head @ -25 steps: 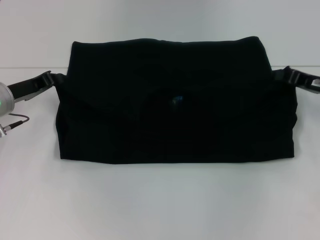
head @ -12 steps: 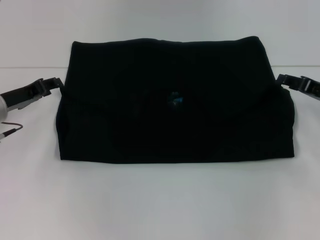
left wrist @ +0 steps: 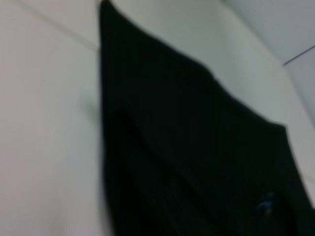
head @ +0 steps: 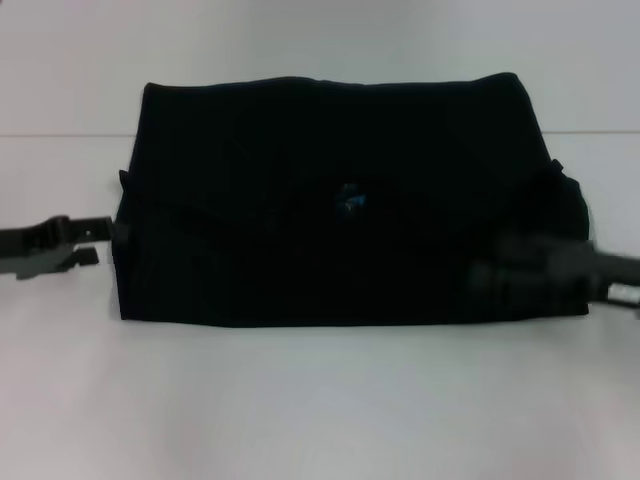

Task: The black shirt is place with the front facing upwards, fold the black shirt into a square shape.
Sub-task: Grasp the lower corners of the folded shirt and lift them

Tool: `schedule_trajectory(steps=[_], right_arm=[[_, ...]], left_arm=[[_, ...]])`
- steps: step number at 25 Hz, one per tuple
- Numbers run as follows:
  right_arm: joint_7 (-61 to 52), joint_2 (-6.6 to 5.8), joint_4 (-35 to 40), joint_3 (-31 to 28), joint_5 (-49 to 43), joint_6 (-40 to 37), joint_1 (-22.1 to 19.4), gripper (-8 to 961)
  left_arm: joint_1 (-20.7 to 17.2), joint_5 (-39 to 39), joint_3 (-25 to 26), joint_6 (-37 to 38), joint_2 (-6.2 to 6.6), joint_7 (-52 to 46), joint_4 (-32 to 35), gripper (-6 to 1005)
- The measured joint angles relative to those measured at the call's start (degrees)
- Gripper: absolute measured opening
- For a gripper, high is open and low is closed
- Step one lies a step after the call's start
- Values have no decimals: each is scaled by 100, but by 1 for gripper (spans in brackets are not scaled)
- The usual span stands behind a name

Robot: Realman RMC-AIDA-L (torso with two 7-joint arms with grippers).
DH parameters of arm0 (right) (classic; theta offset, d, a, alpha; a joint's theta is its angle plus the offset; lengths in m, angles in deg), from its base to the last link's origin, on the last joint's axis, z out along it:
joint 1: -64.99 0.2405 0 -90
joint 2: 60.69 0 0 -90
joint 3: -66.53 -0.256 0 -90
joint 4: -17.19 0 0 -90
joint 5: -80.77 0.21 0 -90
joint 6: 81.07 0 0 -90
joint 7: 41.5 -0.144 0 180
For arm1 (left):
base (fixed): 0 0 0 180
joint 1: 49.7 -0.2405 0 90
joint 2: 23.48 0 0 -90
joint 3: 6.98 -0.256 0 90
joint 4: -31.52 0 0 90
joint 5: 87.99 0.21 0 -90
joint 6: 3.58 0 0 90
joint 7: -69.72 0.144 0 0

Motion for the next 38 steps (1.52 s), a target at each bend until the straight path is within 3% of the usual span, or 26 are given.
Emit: schedule_trajectory(steps=[3,9,14,30,35,38], right_arm=[[387,168,6,185,-112,-11,-10,892],[792,365,-10,613,-271,47,33,924],[828,382,-40,818,-327,175,50,915],[802,384,-3,757,-288,220,47,891],[763,375,-2,737,-285,221,43,884],[751,349,-2,660,-283,221,30,879]], left_arm=[[-1,202,-18,-146,-68,-28,-11,686],[48,228,-436,-762,-267,-35,-57,761],[103,231,-672,-1042,-359,-56,-78,780],[266,235,-1147,-756,-426,-82,-50,765],[287,235,-1208,-788,-419,-68,-37,607],[288,234,-1195,-793,-397,-71,-35,449]])
